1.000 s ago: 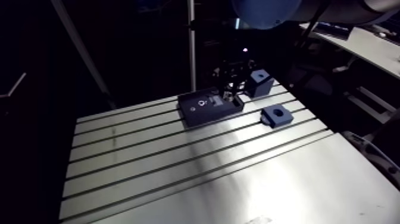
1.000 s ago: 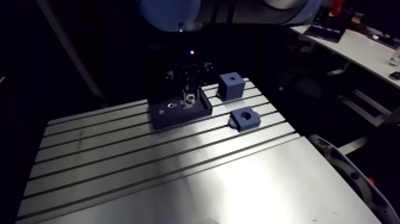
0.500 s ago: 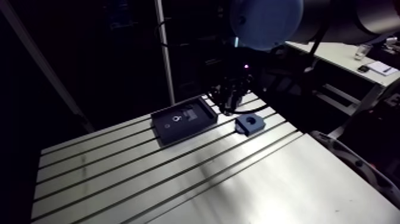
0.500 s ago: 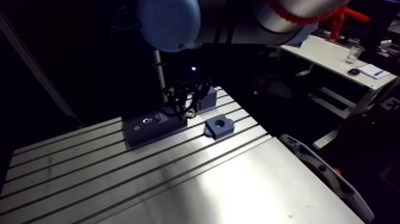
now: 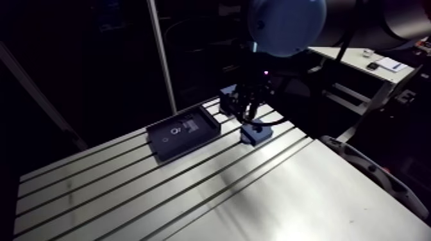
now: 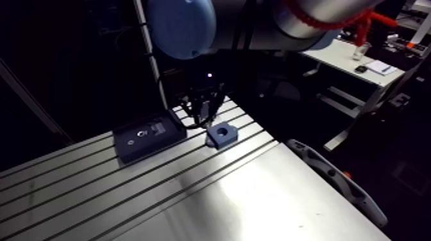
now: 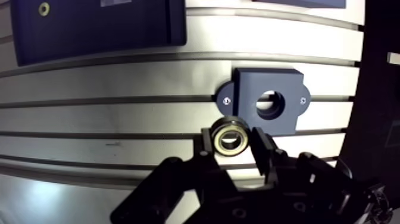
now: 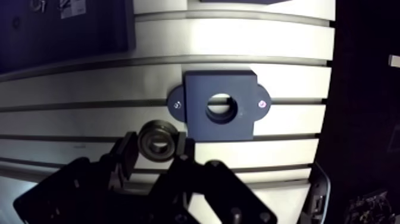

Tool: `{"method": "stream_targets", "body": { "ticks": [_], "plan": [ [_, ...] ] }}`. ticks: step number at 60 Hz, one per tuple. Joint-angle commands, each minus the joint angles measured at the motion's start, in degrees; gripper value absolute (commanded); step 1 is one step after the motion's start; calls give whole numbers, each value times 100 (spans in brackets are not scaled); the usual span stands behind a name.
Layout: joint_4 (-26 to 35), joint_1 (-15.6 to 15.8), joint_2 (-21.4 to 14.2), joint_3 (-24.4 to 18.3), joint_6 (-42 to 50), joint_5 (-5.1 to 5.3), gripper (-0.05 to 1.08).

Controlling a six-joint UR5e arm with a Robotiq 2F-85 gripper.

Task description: Pick up the bearing and press it into the housing until flush.

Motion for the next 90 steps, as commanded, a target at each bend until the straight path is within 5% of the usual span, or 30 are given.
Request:
{"method": "stream_targets", "body": {
  "ticks": [1, 19, 35, 90],
  "plan": [
    [-110, -146, 207, -85, -60, -3, 61],
    [-209, -245, 428, -156, -53, -12, 61],
    [-403, -246, 623, -192, -51, -239, 61],
    [-413, -314, 780, -208, -42, -240, 61]
  ]
}}
